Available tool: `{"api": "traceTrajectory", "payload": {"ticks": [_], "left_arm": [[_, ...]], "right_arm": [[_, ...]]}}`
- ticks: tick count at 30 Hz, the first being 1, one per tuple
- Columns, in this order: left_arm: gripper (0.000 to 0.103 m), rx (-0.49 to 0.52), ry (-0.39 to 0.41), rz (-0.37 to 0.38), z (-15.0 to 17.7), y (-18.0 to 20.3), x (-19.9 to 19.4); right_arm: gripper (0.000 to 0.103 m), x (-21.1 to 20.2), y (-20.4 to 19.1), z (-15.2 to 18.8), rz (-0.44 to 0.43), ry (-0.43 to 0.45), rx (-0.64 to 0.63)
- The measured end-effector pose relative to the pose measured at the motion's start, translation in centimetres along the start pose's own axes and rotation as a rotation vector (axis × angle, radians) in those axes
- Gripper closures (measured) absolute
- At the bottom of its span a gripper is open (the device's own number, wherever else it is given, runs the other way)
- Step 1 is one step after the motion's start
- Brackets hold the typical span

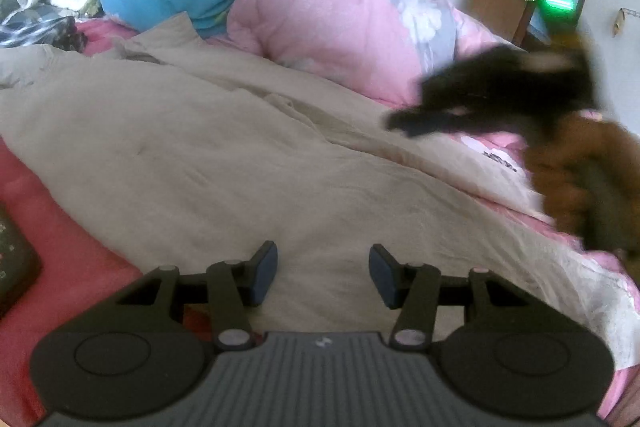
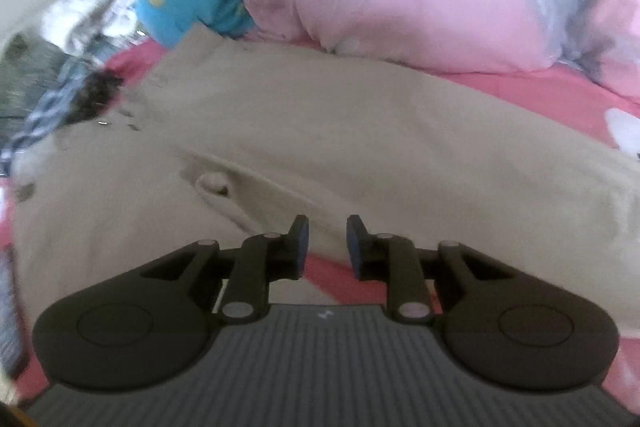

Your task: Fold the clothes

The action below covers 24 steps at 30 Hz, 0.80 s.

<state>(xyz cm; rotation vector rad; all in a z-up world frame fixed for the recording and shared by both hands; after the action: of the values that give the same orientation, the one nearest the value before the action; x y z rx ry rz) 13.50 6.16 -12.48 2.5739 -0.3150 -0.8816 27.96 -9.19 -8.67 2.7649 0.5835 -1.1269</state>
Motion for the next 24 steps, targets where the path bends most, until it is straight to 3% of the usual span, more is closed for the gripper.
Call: {"api": "traceTrajectory", "payload": {"ticks": [3, 7, 9, 13, 15, 17, 20, 24], "left_arm": [[0.050, -0.009, 0.002, -0.002, 0.0, 0.0, 0.1], [0.050, -0.027, 0.010, -0.002, 0.0, -0.1, 0.1], [0.050, -0.028, 0.014, -0.001, 0.0, -0.1, 0.1], [0.050, -0.011, 0.025, -0.006, 0.2, 0.0, 0.1], [0.050, -0.006, 0.026, -0.006, 0.2, -0.1, 0.1], [0.050, -0.009, 0.025, -0.003, 0.1, -0.2, 0.1], [0.049, -0.014, 0.021, 0.002, 0.1, -0.2, 0.0], [0.047, -0.021, 0.019, 0.001, 0.0, -0.2, 0.0]], "right_arm": [[0.078, -4.6, 1.1, 3.3, -0.062, -0.020, 0.002], [0.077, -6.7, 2.8, 8.4, -0.084, -0.109, 0.041], [0.078, -6.7, 5.8, 11.1, -0.016, -0.136, 0.108], [0.090, -9.0, 13.4, 13.4, 0.109, -0.045, 0.286], [0.082, -10.8, 16.6, 14.3, 0.247, -0.052, 0.350], [0.081, -13.0, 18.8, 15.3, 0.323, -0.057, 0.396], [0.080, -16.1, 18.0, 16.2, 0.235, 0.017, 0.425], [0.075, -16.9, 14.8, 17.7, 0.099, 0.021, 0.324]]}}
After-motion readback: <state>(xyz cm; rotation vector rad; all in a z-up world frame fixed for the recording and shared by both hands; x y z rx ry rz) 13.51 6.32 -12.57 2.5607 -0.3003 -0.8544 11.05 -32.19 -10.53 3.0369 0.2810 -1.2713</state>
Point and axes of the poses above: each gripper's, at about its wrist camera, not at the fingertips, and x roughly the way its jaws point, y to its right, z to its underside, the point moved 5 cm from there along x, roughly the way its jaws point, and after that the axes turned 10 degrees about -x, right-handed, at the moved point
